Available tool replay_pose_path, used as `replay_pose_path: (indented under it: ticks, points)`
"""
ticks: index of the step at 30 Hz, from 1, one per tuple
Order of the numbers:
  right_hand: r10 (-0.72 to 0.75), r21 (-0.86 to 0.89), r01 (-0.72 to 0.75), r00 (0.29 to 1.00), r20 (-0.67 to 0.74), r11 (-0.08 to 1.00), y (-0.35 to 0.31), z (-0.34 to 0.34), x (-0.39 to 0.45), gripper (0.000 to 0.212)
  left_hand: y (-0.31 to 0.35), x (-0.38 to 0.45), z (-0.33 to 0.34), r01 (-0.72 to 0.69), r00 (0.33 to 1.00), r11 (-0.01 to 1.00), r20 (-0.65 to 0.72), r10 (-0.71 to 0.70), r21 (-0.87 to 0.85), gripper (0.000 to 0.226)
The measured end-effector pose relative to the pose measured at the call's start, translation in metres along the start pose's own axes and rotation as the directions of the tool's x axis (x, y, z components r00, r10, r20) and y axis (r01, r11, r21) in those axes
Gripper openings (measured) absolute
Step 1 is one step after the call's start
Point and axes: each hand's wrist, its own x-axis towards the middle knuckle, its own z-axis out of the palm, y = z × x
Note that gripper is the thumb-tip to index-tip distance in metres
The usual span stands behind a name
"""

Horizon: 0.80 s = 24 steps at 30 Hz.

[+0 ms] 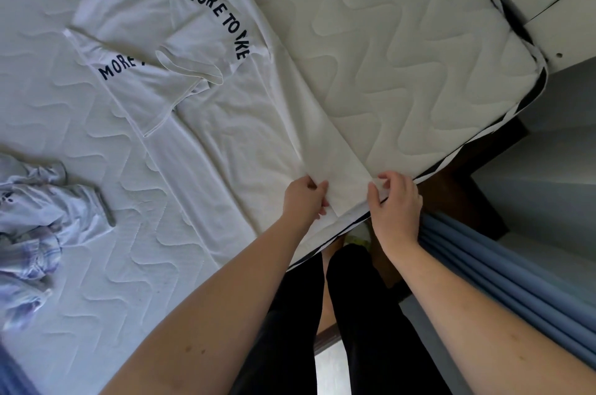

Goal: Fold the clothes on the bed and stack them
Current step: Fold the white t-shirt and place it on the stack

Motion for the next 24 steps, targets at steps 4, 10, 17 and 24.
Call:
replay_pose_path:
  ticks: [4,10,17,24]
  points:
    - [0.001,-0.062,0.003,0.998,0.062,0.998,-0.02,0.013,0.005,0.036,-0.005,-0.005,-0.009,0.06,0.991,0.992,0.13,-0.045,-0.111,0.029]
    - [0.14,-0.102,-0.12,0.963,0.228,0.988,-0.02,0.017,0.016,0.034,-0.021,-0.005,-0.016,0.013,0.995,1.0,0.101,-0.012,-0.01,0.035]
    - [0.206,-0.18,-0.167,0.952,0.226,0.969,-0.019,0.009,0.015,0.033,-0.028,0.002,-0.018,-0.033,0.999,0.968,0.031,0.026,0.249,0.039]
    - [-0.102,-0.122,0.111,0.992,0.075,0.986,-0.038,0.016,0.005,0.032,0.006,0.039,-0.054,-0.183,0.929,0.972,-0.297,0.22,0.148,0.018]
